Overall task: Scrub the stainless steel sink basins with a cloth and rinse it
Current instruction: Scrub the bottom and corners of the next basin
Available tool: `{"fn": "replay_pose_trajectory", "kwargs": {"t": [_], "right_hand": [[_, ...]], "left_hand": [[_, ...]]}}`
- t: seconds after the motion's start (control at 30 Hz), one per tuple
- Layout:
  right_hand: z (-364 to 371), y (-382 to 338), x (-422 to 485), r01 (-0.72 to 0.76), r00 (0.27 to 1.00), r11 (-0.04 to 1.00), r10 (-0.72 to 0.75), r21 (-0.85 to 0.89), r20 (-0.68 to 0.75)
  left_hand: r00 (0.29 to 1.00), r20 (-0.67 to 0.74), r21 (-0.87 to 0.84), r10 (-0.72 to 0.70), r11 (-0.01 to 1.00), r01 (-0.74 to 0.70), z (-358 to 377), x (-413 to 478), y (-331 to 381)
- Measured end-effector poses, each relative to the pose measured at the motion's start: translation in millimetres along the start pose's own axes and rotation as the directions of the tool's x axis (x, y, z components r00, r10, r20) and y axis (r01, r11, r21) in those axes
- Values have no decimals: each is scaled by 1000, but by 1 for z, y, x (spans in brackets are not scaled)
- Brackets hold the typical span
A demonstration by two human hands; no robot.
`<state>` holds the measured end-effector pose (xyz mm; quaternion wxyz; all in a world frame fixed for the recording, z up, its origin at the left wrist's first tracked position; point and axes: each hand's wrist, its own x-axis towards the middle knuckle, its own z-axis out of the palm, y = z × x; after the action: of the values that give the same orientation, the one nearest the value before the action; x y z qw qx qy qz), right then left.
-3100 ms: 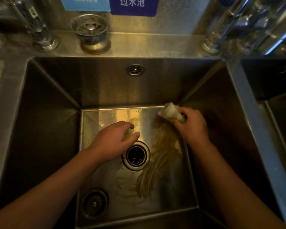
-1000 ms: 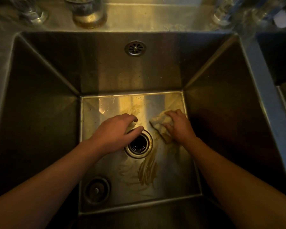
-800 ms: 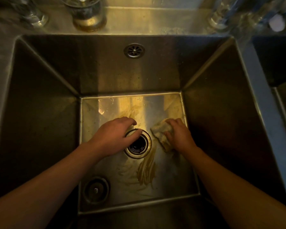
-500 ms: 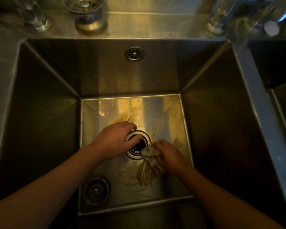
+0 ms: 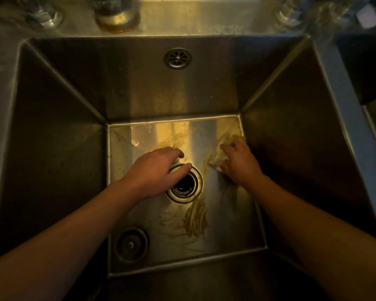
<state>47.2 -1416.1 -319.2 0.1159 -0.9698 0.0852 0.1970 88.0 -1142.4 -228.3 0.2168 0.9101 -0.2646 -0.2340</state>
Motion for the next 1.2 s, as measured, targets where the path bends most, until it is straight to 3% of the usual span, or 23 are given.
{"fn": "replay_pose_trajectory", "kwargs": {"t": [0.3, 0.53, 0.7, 0.87, 0.97, 1.1, 1.2], "right_hand": [[32, 16, -62, -165, 981, 972, 180, 169, -77], [53, -23, -87, -376, 871, 815, 474, 441, -132], [56, -55, -71, -318, 897, 821, 423, 475, -131], [50, -90, -52, -148, 970, 823, 230, 548, -83], [34, -85, -45, -88, 962, 805, 222, 587, -161], [6, -48, -14, -91, 938, 877, 235, 472, -256], [2, -29, 10, -166, 954, 922, 241, 350, -181]], "left_hand": [[999, 23, 40, 32, 999, -33, 2, -1, 1], [994, 76, 147, 83, 985, -93, 6, -3, -3], [998, 34, 158, 43, 986, -48, 2, -10, -7], [998, 53, 184, -22, 983, 12, 1, -17, -13], [999, 40, 184, -33, 983, 25, -1, -17, -17], [999, 9, 152, -52, 987, 50, -3, -16, -19], [997, 0, 130, -78, 989, 77, -2, -18, -25]]}}
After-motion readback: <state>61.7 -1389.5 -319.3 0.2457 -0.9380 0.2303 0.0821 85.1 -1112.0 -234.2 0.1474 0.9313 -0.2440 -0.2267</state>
